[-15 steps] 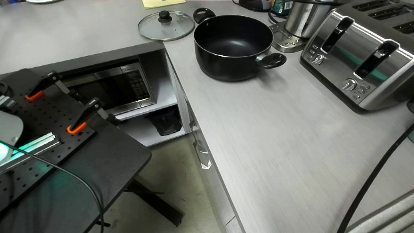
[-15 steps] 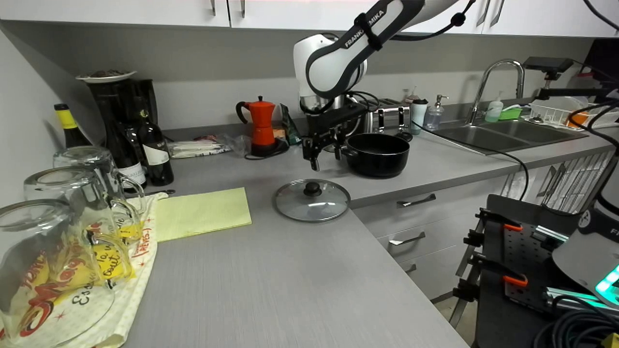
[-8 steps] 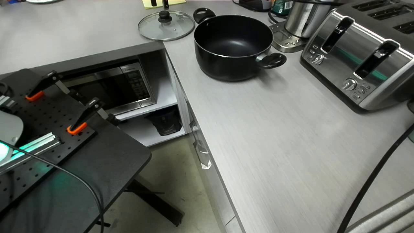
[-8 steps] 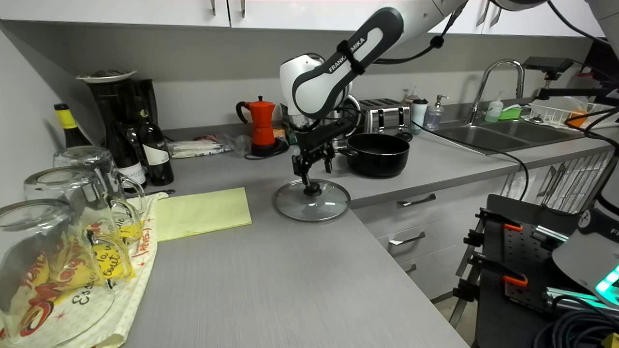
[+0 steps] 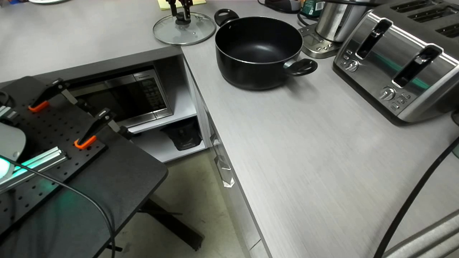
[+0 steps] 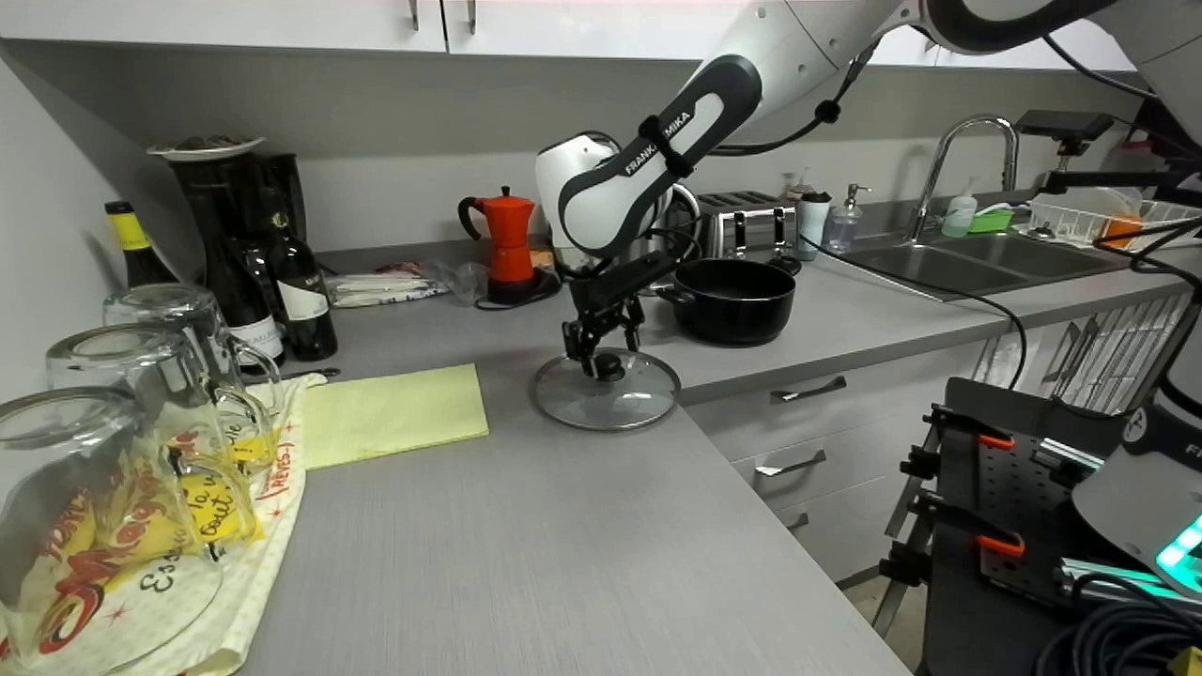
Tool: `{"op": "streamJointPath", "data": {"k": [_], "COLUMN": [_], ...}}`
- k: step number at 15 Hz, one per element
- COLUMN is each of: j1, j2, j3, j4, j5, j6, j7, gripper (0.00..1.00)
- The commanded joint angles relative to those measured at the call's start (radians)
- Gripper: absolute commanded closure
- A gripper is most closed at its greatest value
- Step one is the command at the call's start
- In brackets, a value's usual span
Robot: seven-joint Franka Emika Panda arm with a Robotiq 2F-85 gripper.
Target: Put the glass lid on the black pot.
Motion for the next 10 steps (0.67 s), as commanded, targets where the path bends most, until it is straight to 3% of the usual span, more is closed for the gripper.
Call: {"op": "streamJointPath", "data": {"k": [1,3,8,10], "j1": [0.01,0.009,0.009,0.009], "j2": [0.035,0.04,0.044,0.036], "j3": [-0.017,-0.019,-0.017,-0.014], "j4": [0.059,0.069,0.09,0.082], "j5": [-0.003,-0.002,0.0,0.002], "j6": [-0.021,-0.022,-0.028,-0.025], "j7": [-0.002,-0.002,-0.006,-0.009], "gripper": [0.25,0.32,0.7,0.75]}}
